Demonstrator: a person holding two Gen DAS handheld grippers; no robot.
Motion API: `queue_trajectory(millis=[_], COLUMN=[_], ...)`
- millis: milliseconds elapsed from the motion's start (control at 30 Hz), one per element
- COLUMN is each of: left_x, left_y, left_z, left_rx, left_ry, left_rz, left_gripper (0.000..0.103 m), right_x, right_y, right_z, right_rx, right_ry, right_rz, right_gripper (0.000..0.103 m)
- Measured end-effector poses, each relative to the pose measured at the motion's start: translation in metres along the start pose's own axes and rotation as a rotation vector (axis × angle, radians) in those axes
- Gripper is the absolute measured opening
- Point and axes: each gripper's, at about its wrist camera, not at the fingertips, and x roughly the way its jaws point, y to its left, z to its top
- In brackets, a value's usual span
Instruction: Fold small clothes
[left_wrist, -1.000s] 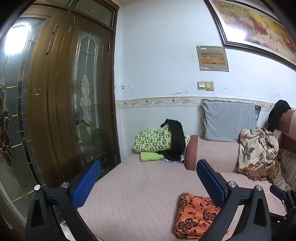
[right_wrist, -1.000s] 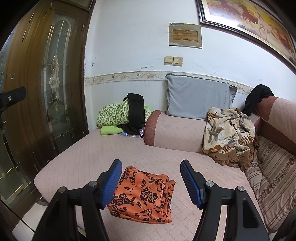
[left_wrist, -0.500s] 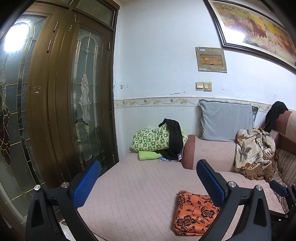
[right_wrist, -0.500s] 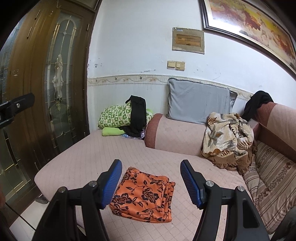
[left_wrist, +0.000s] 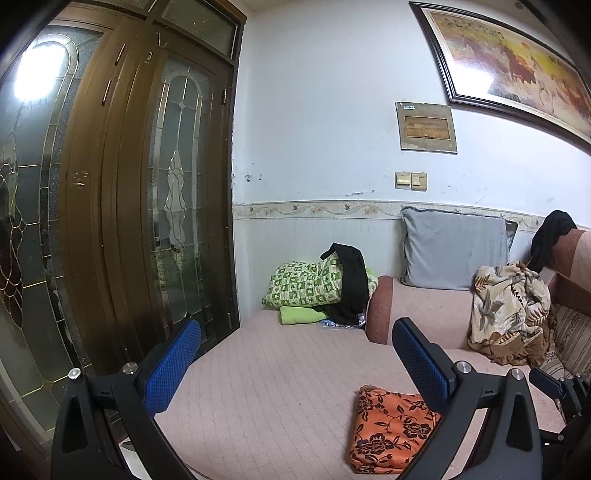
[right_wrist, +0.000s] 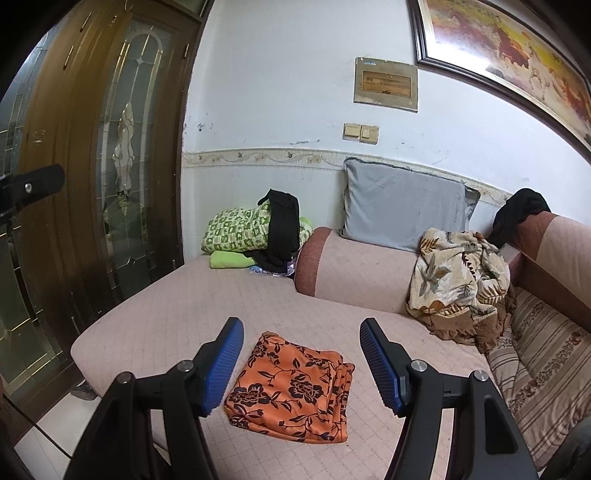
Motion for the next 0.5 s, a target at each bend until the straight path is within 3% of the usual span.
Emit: queue_trajectory(millis=[500], left_x=[0.032], left_y=[-0.002], left_z=[-0.004], left_rx=[0.021], left_ry=[0.032], left_rz=[0.023], left_gripper=[0.103], right_x=[0.036], right_y=[0.005], right_z=[-0.005], right_rx=[0.005], right_ry=[0.043], right_rz=[0.013], right_gripper=[0.069])
